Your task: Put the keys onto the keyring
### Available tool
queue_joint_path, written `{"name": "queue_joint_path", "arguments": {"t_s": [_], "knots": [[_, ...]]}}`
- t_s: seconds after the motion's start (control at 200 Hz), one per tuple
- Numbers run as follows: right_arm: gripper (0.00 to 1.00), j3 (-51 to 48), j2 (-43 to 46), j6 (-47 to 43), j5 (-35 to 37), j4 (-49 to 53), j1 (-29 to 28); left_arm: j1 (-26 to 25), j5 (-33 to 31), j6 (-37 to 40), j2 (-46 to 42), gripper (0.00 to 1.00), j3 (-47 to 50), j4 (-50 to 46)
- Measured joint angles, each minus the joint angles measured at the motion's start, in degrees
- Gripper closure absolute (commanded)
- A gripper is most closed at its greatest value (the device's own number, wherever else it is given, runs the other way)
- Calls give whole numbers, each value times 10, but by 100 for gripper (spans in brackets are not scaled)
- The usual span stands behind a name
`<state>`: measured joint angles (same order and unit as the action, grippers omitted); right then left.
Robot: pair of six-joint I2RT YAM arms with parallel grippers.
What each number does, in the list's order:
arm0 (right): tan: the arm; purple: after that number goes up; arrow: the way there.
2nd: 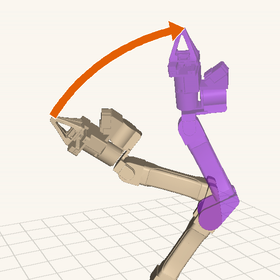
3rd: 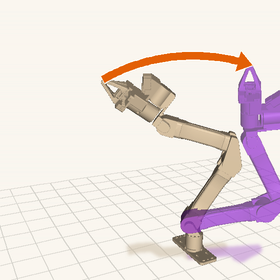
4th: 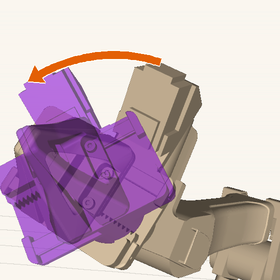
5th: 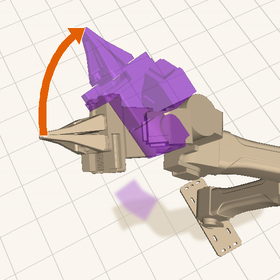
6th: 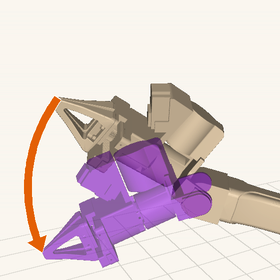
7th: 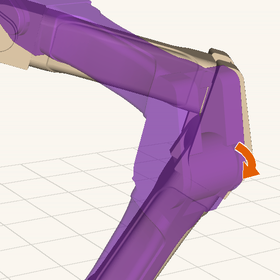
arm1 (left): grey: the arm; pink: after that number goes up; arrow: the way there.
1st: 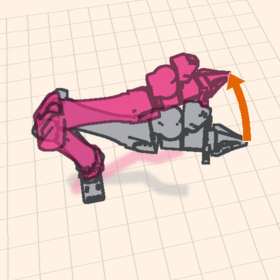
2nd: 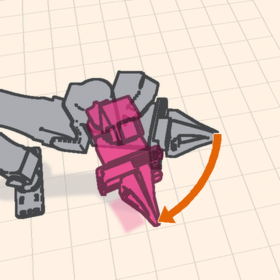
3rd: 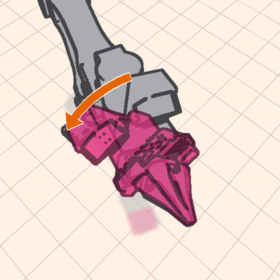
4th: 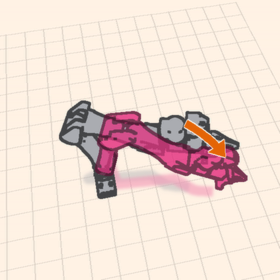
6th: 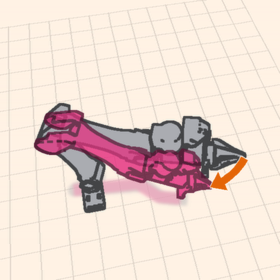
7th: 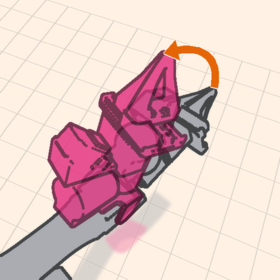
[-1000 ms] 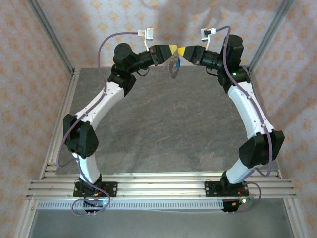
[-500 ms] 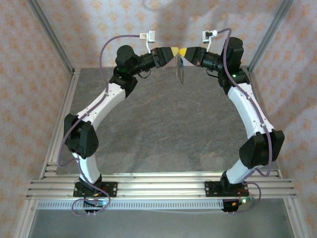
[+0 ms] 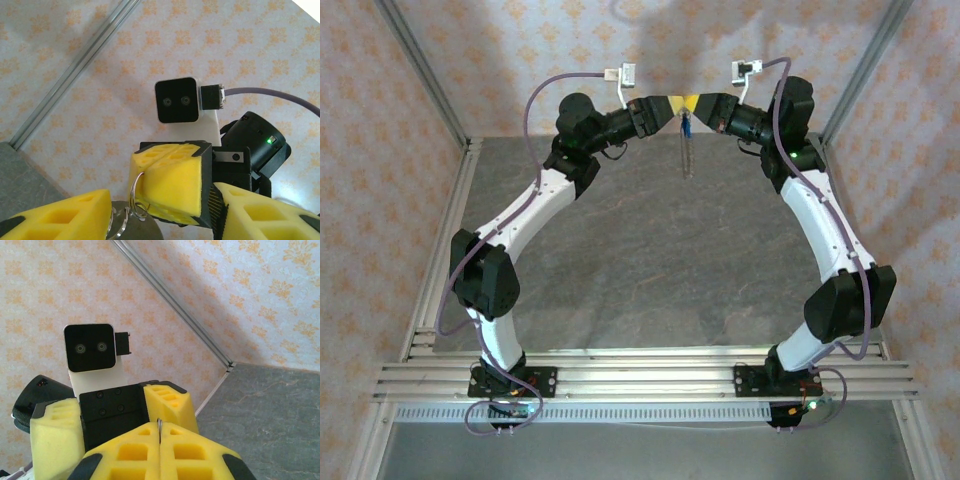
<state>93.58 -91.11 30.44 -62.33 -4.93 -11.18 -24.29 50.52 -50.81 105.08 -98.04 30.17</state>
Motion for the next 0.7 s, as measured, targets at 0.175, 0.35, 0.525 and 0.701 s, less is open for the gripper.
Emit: {"name": "queue_joint_path", "arguments": {"t_s": [0.175, 0.35, 0.525, 0.701], "knots": [[100, -8, 0, 7, 8, -11, 0, 0, -2, -19, 0, 49, 3, 18], [100, -10, 0, 11, 9, -20, 0, 0, -2, -33, 0, 51, 4, 26], [100, -13, 3, 15, 10, -24, 0, -1, -4, -36, 0, 51, 7, 30], [100, -16, 3, 21, 10, -33, 0, -1, -4, -38, 0, 48, 7, 33]]}}
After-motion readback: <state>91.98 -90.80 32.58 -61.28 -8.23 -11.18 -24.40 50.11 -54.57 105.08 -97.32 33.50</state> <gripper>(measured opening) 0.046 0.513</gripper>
